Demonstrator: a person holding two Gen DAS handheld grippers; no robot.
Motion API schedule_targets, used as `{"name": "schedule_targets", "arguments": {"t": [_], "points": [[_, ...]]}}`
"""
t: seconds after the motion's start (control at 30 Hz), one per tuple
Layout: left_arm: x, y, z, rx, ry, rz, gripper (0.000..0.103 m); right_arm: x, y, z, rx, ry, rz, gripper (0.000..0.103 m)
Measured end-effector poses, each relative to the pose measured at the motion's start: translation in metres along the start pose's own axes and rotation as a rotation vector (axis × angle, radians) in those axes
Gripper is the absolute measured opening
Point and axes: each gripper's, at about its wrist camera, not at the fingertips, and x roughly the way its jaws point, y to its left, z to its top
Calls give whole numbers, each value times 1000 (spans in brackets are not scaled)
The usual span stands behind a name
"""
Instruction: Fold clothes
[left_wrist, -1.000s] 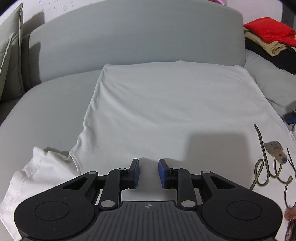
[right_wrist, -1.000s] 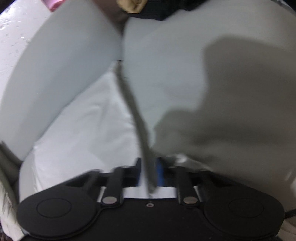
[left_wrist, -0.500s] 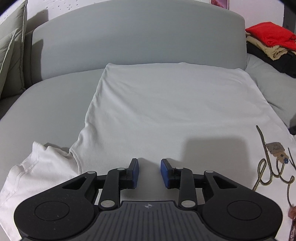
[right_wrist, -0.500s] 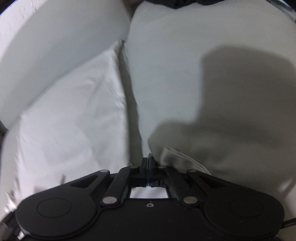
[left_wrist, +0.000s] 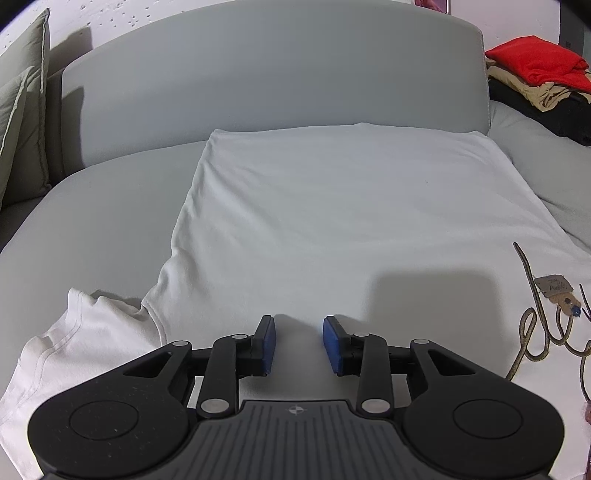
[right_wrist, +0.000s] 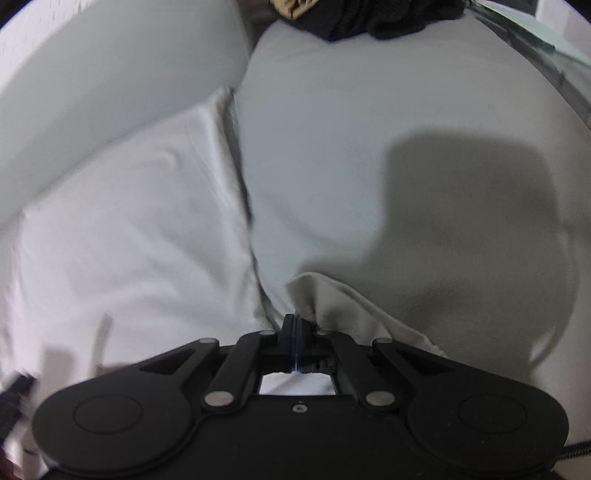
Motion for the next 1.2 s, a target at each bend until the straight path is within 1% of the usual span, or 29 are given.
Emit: {"name": "schedule_targets", "arguments": {"t": [0.07, 0.13, 0.2, 0.27, 0.37, 0.4, 0.43, 0.5, 0.53, 0.57, 0.63, 0.7, 0.73, 0.77, 0.8, 0.83, 0.93, 0.97, 1.0, 1.03, 1.17, 1.2], "points": [[0, 1, 0, -8, -5, -6, 34, -13, 4, 5, 46, -68, 47, 8], [-1, 2, -1, -17, -7, -12, 34, -23, 8, 13, 100, -166, 84, 8], [-1, 4, -1, -24, -13, -20, 34, -19, 12, 22, 155, -245, 141, 9], [-1, 6, -2, -31, -19, -29, 34, -1, 19, 36, 192, -269, 198, 11], [-1, 8, -2, -40, -25, -42, 34, 39, 28, 49, 195, -234, 283, 12], [-2, 8, -2, -41, -26, -46, 34, 37, 31, 30, 194, -233, 292, 12], [-1, 9, -2, -42, -27, -49, 34, 51, 35, 37, 192, -236, 288, 12], [-1, 10, -2, -47, -28, -56, 34, 99, 32, 61, 201, -249, 238, 12], [-1, 11, -2, -51, -29, -60, 34, 109, 27, 63, 212, -276, 173, 3], [-1, 12, -2, -53, -30, -62, 34, 115, 20, 64, 222, -312, 118, 0], [-1, 12, -2, -56, -32, -65, 34, 120, 10, 66, 229, -342, 101, 0], [-1, 12, -2, -55, -34, -63, 34, 114, 16, 66, 219, -360, 89, 0], [-1, 11, -2, -54, -34, -61, 34, 107, 20, 63, 222, -404, 80, 0], [-1, 10, -2, -52, -35, -58, 34, 100, 25, 61, 223, -448, 72, 4], [-1, 10, -2, -50, -36, -56, 34, 95, 30, 60, 212, -492, 73, 6], [-1, 9, -2, -47, -37, -54, 34, 94, 35, 63, 198, -512, 92, 6], [0, 10, -3, -51, -39, -58, 34, 111, 48, 82, 158, -462, 181, 6], [0, 11, -3, -52, -39, -59, 34, 118, 52, 89, 147, -441, 197, 6], [0, 11, -3, -54, -40, -61, 34, 131, 53, 95, 148, -409, 142, 0], [0, 11, -2, -54, -40, -62, 34, 136, 50, 96, 156, -427, 91, 0], [1, 12, -2, -56, -43, -66, 34, 126, 32, 101, 243, -447, 16, 0], [1, 12, -2, -55, -43, -64, 34, 114, 30, 97, 249, -447, 25, 0]]}}
